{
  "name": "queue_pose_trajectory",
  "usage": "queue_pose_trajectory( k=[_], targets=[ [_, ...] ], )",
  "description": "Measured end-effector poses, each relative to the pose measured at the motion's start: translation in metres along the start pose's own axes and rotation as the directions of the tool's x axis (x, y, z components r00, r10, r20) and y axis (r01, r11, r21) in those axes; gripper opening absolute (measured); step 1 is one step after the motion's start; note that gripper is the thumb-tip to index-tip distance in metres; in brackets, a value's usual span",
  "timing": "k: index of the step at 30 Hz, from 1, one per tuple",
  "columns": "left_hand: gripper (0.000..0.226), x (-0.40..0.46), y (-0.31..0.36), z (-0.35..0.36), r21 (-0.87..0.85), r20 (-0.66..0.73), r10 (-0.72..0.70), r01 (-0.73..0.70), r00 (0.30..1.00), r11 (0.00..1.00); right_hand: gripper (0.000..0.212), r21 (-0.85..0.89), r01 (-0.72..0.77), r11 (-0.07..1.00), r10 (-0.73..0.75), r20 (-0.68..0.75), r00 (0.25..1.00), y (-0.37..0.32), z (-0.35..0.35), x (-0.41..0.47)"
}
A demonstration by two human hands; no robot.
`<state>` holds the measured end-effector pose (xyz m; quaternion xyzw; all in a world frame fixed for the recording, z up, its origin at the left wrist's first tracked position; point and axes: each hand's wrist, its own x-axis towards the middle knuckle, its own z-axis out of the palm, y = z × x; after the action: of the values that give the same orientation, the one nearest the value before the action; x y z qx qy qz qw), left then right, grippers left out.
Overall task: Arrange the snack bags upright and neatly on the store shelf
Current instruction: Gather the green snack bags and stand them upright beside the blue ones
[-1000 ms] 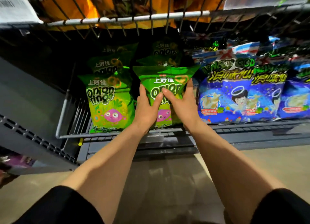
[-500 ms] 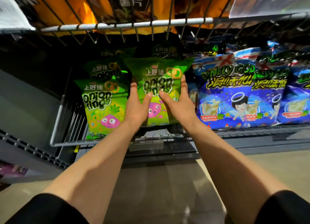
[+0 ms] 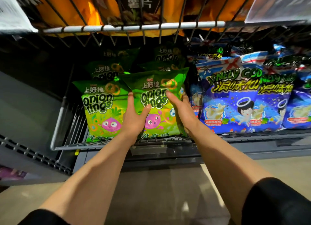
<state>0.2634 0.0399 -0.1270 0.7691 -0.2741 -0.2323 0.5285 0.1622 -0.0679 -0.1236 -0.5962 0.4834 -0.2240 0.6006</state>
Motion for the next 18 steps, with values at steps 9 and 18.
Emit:
queue_pose_trajectory(
  k=[9,18],
  targets=[
    [0.074,0.004,0.009,-0.004,-0.033,-0.078,0.038,-0.041,0.996,0.999,0.105,0.006,0.145,0.989,-0.144,-0.061,0.988,0.001,0.004,-0.007],
    [0.076,0.004,0.032,-0.006,-0.066,-0.059,0.009,-0.013,0.998,0.998,0.088,0.133,0.176,0.975,-0.150,-0.184,0.971,0.005,-0.009,-0.003]
  ],
)
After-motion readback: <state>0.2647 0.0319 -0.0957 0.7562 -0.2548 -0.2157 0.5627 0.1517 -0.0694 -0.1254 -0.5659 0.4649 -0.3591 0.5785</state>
